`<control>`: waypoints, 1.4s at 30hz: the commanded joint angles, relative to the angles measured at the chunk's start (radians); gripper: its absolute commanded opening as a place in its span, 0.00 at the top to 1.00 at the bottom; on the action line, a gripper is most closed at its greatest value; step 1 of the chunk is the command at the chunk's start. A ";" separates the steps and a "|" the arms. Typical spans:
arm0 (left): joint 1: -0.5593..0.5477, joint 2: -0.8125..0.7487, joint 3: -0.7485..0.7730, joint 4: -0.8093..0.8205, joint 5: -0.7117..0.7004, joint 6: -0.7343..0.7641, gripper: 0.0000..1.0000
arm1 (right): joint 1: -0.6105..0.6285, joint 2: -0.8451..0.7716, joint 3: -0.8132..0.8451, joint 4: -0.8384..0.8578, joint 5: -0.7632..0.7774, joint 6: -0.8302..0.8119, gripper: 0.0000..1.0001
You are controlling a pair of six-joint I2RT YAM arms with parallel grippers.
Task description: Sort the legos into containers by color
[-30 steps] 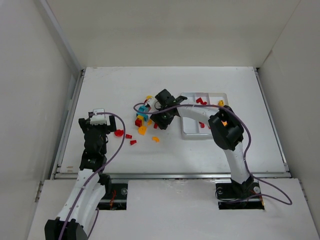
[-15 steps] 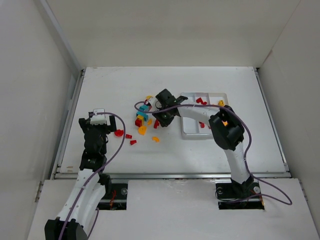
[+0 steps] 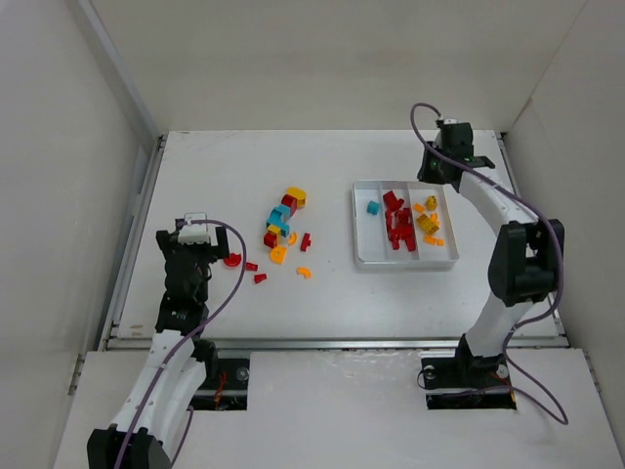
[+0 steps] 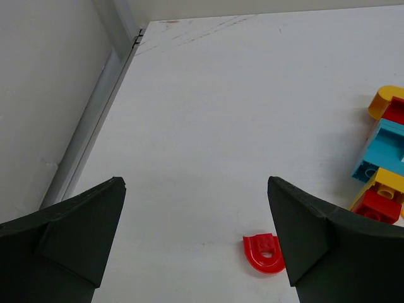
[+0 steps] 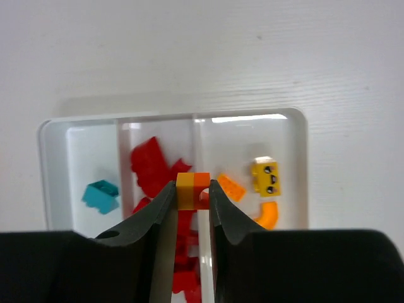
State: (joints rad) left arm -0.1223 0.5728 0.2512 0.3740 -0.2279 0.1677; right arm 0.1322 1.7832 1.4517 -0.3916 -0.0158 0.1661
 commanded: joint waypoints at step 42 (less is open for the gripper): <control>0.004 -0.050 0.049 0.000 0.078 0.012 0.06 | -0.023 0.200 0.188 -0.205 0.163 -0.054 0.45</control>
State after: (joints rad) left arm -0.1223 0.5381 0.2569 0.3473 -0.1638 0.1753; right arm 0.1051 1.9766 1.5879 -0.5831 0.1326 0.1276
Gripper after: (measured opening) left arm 0.938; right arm 0.544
